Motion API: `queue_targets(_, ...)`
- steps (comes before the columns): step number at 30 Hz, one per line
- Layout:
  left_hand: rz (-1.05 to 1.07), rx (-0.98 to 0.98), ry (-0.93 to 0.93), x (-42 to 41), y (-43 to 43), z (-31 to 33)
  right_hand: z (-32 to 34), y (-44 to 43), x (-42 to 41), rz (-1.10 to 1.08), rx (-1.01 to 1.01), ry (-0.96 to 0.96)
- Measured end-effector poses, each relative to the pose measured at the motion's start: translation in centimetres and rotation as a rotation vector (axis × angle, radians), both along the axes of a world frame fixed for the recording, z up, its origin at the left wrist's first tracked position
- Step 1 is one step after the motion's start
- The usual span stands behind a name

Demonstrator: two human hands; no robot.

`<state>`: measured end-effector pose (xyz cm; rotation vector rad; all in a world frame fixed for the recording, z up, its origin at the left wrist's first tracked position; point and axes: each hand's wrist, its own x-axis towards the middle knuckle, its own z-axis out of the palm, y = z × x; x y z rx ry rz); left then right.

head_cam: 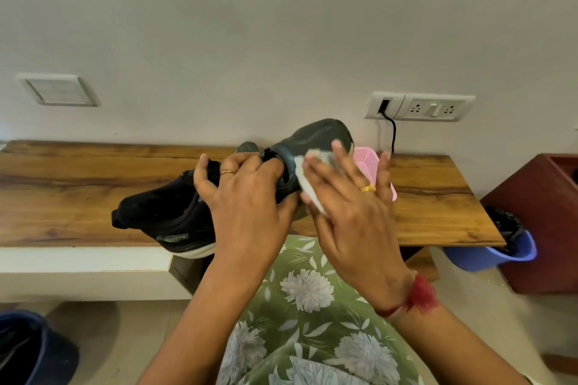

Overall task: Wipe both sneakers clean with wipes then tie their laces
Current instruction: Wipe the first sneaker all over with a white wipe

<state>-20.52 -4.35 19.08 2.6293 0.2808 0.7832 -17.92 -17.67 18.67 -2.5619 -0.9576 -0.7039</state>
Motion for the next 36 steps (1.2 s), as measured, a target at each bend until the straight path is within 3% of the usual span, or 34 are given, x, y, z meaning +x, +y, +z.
queue_targets(4,-0.025,-0.045,-0.026,0.1,-0.3,0.1,0.8,1.0,0.8,-0.065,0.068,0.023)
queue_targets(7,-0.015,-0.038,0.022,0.1,0.6,-0.4,-0.8,0.1,0.0,0.045,0.05,0.029)
queue_targets(9,0.0,-0.104,0.096,0.1,1.3,-0.2,0.4,-0.8,-0.8,0.176,0.358,0.36)
queue_targets(12,-0.028,-0.249,0.207,0.2,1.8,-0.2,2.6,-2.5,0.8,0.109,1.155,0.869)
queue_targets(14,-0.07,-0.293,0.23,0.4,1.8,-0.4,3.6,-3.7,2.6,0.081,1.404,0.933)
queue_targets(15,-0.088,-0.306,0.243,0.4,1.8,-0.5,4.1,-3.8,3.2,0.084,1.401,0.912)
queue_targets(18,-0.124,-0.309,0.275,0.6,1.7,-0.4,4.6,-2.9,3.3,0.094,1.236,0.752)
queue_targets(20,-0.143,-0.289,0.303,0.6,1.8,-0.1,4.2,-2.0,2.9,0.16,1.019,0.573)
queue_targets(24,-0.158,-0.22,0.364,0.6,2.0,0.3,2.0,-1.8,4.3,0.194,0.126,-0.093)
queue_targets(25,-0.166,-0.203,0.362,0.7,2.1,0.3,1.3,-2.0,4.9,0.188,0.008,-0.188)
queue_targets(32,-0.205,-0.163,0.373,0.8,2.4,-0.3,0.1,-2.6,5.8,0.334,-0.298,-0.302)
queue_targets(36,-0.233,-0.197,0.38,1.3,2.2,0.0,1.7,-2.5,6.9,0.221,-0.115,-0.264)
